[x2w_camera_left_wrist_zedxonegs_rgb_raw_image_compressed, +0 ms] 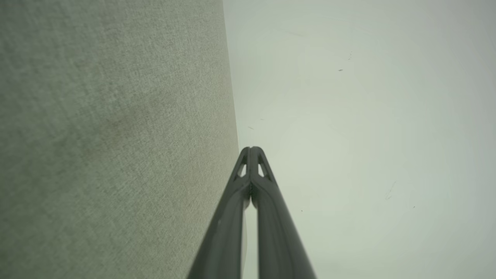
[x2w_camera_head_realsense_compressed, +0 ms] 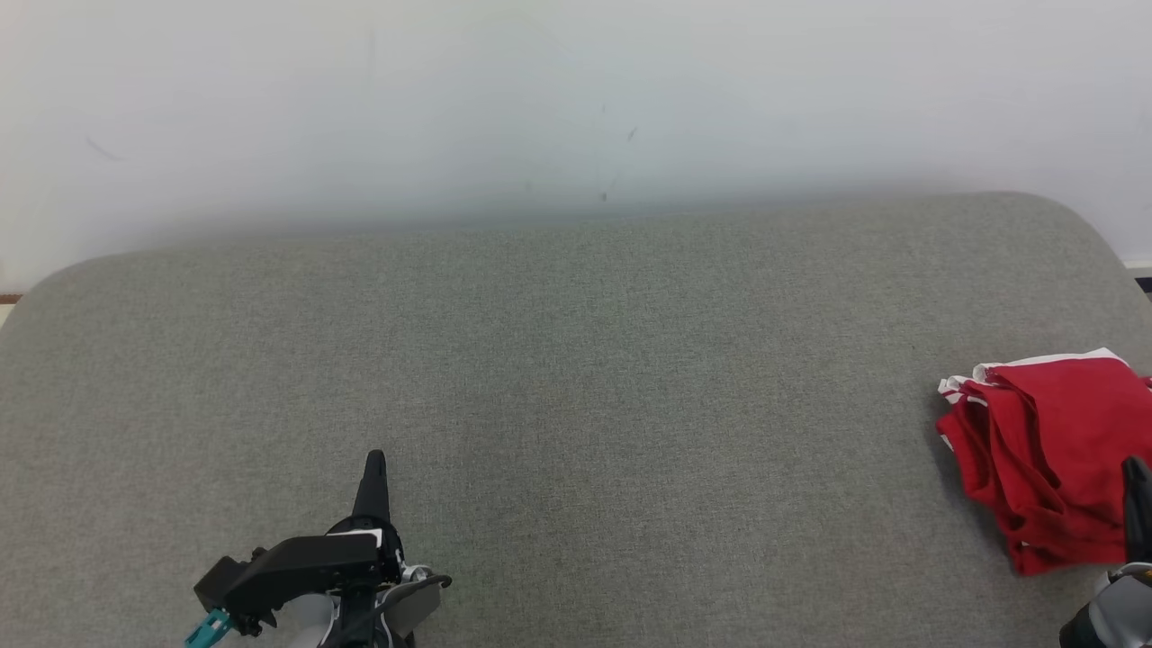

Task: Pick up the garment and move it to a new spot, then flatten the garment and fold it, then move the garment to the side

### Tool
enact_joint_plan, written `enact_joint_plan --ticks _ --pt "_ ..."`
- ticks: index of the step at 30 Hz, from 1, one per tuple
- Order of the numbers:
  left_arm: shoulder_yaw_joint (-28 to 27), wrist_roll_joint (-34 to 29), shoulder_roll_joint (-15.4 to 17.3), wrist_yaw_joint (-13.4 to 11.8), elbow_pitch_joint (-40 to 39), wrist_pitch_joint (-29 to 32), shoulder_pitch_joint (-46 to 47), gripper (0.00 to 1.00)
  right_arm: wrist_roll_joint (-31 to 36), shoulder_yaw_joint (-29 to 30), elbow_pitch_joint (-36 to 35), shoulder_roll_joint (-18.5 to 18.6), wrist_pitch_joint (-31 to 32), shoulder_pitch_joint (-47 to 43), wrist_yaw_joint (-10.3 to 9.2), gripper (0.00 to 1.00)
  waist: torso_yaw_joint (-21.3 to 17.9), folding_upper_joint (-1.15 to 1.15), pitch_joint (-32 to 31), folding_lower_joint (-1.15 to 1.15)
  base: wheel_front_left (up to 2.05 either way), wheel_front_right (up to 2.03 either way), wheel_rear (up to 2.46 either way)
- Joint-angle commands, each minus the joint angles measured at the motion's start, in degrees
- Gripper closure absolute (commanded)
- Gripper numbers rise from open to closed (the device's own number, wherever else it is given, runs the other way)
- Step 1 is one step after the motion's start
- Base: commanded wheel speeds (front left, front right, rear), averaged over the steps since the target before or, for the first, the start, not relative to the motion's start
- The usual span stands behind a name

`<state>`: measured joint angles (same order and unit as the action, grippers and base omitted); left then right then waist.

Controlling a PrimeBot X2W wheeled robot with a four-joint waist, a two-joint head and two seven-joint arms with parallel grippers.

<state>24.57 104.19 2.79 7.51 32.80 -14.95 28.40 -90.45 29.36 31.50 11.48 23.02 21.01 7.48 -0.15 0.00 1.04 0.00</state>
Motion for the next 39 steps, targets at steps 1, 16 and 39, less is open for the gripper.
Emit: enact_joint_plan --ticks 1,16,39 --pt "0.0 0.2 0.0 0.3 0.2 -0.2 0.3 1.00 0.2 0.1 0.1 -0.1 0.2 0.3 0.02 1.00 0.0 0.00 0.0 0.00 0.00 0.00 0.00" --pt "0.0 0.2 0.0 0.3 0.2 -0.2 0.3 1.00 0.3 0.2 0.1 -0.2 0.2 0.3 0.02 1.00 0.0 0.00 0.0 0.00 0.00 0.00 0.00" --pt "0.0 0.2 0.0 0.3 0.2 -0.2 0.3 1.00 0.5 0.4 0.1 -0.2 0.4 0.3 0.02 1.00 0.0 0.00 0.0 0.00 0.00 0.00 0.00"
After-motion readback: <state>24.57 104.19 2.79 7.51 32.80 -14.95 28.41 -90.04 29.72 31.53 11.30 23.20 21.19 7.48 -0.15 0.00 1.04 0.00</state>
